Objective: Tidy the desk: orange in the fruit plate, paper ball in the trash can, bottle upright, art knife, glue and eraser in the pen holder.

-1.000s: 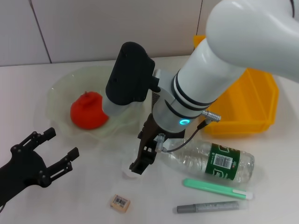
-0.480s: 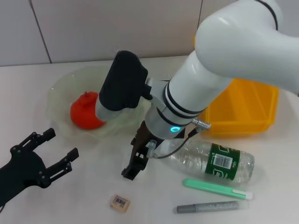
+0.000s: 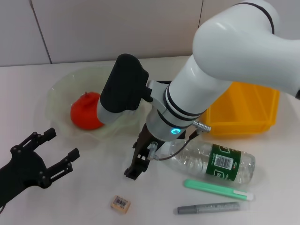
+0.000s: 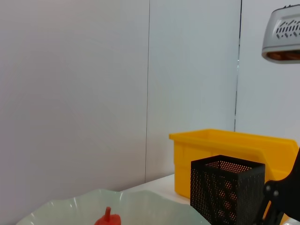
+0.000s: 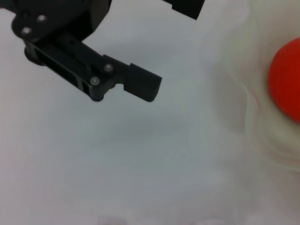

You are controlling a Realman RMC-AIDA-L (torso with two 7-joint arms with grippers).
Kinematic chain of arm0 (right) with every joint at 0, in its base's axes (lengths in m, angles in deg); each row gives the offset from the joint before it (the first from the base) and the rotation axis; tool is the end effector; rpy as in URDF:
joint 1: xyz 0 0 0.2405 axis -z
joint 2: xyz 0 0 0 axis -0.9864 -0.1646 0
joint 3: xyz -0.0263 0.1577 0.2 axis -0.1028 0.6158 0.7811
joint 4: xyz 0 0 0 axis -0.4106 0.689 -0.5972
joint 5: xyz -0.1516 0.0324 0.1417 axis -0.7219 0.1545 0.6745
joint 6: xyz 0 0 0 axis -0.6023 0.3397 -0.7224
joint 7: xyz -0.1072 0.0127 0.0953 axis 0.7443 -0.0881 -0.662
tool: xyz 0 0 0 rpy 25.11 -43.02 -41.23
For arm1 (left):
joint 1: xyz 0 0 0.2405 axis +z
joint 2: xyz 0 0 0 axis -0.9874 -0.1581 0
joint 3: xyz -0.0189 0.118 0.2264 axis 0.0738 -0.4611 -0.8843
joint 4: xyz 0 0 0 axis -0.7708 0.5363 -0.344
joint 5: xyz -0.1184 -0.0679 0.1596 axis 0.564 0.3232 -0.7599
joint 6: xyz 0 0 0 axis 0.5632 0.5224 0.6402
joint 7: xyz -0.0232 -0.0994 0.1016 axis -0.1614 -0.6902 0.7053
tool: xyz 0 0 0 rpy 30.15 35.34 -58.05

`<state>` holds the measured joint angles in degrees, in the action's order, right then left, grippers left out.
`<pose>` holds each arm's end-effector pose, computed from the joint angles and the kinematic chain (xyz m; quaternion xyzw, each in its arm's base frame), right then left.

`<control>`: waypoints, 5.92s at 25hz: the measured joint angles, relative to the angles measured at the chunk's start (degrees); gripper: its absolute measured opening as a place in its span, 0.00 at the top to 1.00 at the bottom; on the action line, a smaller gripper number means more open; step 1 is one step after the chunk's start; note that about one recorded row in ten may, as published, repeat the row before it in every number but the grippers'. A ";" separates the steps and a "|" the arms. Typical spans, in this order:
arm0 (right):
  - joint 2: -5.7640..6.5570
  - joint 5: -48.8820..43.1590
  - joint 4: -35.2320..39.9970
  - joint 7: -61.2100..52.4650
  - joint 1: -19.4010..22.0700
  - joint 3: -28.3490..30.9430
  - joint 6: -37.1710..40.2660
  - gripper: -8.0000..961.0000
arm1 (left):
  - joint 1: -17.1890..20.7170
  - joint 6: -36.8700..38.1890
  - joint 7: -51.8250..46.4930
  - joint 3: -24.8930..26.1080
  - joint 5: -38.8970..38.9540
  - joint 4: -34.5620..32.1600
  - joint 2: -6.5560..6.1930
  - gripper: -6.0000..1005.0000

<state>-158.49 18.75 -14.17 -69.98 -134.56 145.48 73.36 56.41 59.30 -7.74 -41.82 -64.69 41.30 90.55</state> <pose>0.0852 0.3573 -0.1164 -0.9657 0.1323 -0.1924 0.1134 -0.3255 0.2687 -0.0170 -0.8768 -0.1577 -0.3221 0.3203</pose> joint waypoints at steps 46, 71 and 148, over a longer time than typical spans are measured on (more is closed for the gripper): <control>1.47 -7.75 -24.74 4.91 8.46 42.63 16.55 0.53 | -0.38 0.35 -0.07 0.00 0.00 0.00 -0.05 0.21; 1.03 -17.80 -20.96 4.54 16.92 48.56 5.72 0.35 | -0.43 0.99 -0.11 0.00 0.01 0.00 -0.05 0.22; 0.51 -18.76 -9.90 12.99 11.56 21.57 24.40 0.12 | -0.69 1.13 -0.62 0.00 -0.17 0.00 -0.08 0.25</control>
<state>-157.98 -0.01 -24.07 -56.99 -123.00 167.04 97.76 55.72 60.42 -8.36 -41.82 -64.86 41.30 90.47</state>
